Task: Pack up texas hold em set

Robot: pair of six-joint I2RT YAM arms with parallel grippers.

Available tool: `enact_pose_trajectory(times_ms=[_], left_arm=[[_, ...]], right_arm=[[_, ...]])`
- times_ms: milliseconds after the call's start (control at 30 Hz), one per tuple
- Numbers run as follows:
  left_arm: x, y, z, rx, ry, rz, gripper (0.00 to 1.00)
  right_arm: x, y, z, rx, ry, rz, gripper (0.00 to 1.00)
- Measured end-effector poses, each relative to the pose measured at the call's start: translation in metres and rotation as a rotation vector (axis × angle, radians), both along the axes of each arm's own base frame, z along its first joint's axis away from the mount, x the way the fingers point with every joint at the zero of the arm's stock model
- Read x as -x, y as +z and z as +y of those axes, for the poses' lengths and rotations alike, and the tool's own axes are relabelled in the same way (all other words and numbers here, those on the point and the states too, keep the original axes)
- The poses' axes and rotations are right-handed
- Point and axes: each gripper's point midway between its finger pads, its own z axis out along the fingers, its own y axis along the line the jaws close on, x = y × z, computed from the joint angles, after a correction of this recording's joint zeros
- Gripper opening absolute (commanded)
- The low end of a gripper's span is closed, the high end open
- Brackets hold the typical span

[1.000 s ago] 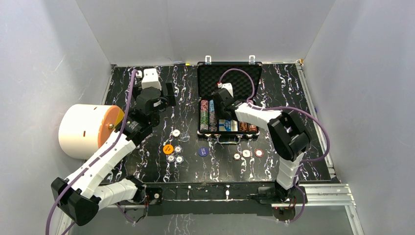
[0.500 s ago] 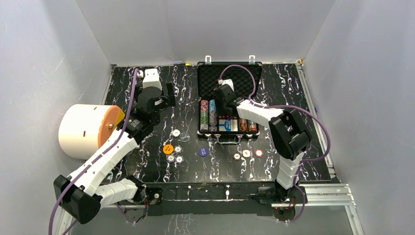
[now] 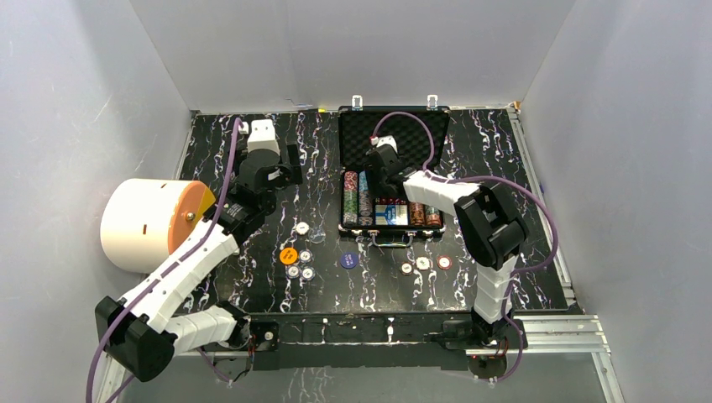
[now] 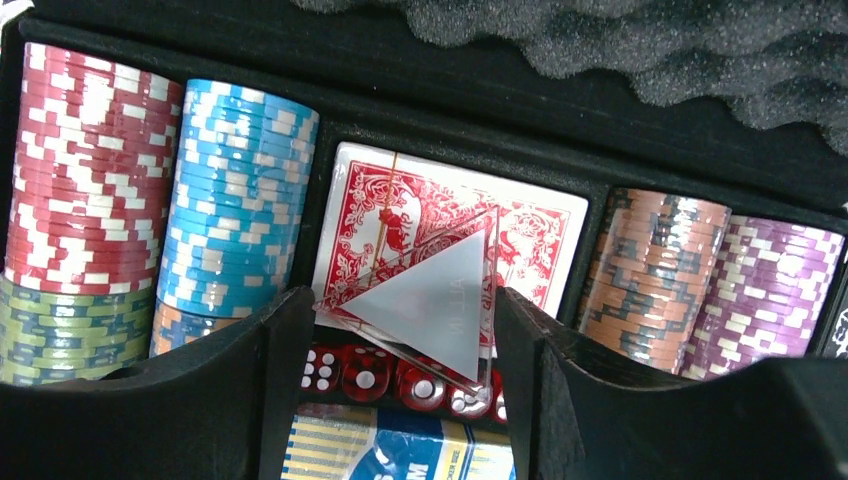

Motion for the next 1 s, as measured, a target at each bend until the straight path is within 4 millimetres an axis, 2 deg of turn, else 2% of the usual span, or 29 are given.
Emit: enact_pose_trajectory(times_ms=[233,400,500,567,700,767,833,1000], left_arm=[[-0.002,-0.003,0.002,0.000,0.006,0.007,0.98],[-0.002,-0.003,0.002,0.003,0.004,0.008,0.98],[-0.002,-0.003,0.001,0.004,0.002,0.009,0.98],[-0.002,-0.003,0.001,0.005,0.000,0.009,0.99],[0.001,0.000,0.001,0.009,-0.014,0.015,0.98],[0.003,0.007,-0.001,0.016,-0.031,0.015,0.98],[0.004,0.018,-0.003,0.027,-0.050,0.007,0.98],[0.014,0.065,-0.006,0.074,-0.107,-0.066,0.98]], right_arm=[[-0.008,0.002,-0.002,0.014,-0.016,-0.025,0.89],[-0.008,0.004,-0.003,0.004,-0.027,-0.026,0.90],[-0.003,0.016,0.003,-0.046,-0.013,-0.019,0.90],[0.005,0.036,0.009,-0.095,0.001,-0.027,0.89],[0.032,0.086,0.024,-0.203,0.045,-0.075,0.87],[0.053,0.101,0.035,-0.244,0.077,-0.090,0.86],[0.081,0.102,0.049,-0.264,0.123,-0.069,0.84],[0.163,0.068,0.082,-0.238,0.265,0.082,0.86]])
